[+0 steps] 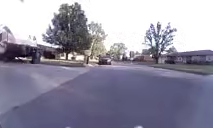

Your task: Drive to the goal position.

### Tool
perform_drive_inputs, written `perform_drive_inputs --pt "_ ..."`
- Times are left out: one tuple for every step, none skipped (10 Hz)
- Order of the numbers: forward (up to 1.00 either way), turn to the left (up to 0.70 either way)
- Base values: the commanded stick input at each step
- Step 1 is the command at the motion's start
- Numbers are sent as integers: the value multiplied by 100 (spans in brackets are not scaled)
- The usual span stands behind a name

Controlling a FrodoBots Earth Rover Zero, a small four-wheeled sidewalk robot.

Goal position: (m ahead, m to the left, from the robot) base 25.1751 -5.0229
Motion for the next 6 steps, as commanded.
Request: perform_drive_inputs --pt "100 -28" --pt "100 -15" --pt "100 -3" --pt "100 -2" --pt "100 0" --pt "100 0"
